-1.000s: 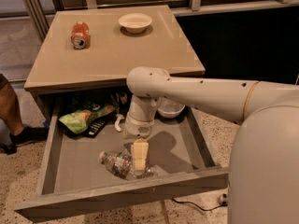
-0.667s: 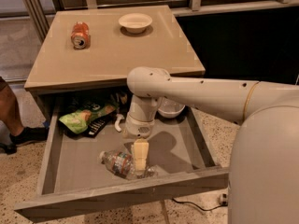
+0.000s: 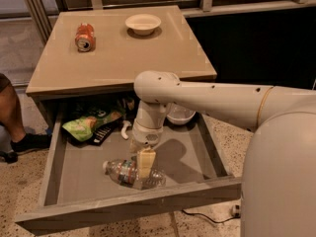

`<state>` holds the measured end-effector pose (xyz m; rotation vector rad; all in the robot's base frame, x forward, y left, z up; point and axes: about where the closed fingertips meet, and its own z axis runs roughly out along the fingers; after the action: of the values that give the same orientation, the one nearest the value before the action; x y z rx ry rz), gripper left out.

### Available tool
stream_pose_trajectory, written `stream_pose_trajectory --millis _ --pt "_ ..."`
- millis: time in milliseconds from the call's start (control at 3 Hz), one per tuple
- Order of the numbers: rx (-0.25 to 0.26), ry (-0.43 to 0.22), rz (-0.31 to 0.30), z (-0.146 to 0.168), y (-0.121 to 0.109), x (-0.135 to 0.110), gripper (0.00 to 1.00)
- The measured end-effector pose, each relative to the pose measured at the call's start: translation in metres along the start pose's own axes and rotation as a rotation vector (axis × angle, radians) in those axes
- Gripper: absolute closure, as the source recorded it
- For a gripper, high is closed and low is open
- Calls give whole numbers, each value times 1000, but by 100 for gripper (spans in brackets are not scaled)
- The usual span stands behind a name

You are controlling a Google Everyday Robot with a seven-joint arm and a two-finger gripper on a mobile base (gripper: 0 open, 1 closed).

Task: Pick water bottle from top drawer and place on counter

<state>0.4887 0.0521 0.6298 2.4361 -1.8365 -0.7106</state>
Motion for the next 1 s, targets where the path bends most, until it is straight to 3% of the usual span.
stream_pose_trajectory --millis 333,667,1000 --pt "5 3 -4 16 15 0 0" --pt "4 3 -4 16 15 0 0" --pt "4 3 -4 16 15 0 18"
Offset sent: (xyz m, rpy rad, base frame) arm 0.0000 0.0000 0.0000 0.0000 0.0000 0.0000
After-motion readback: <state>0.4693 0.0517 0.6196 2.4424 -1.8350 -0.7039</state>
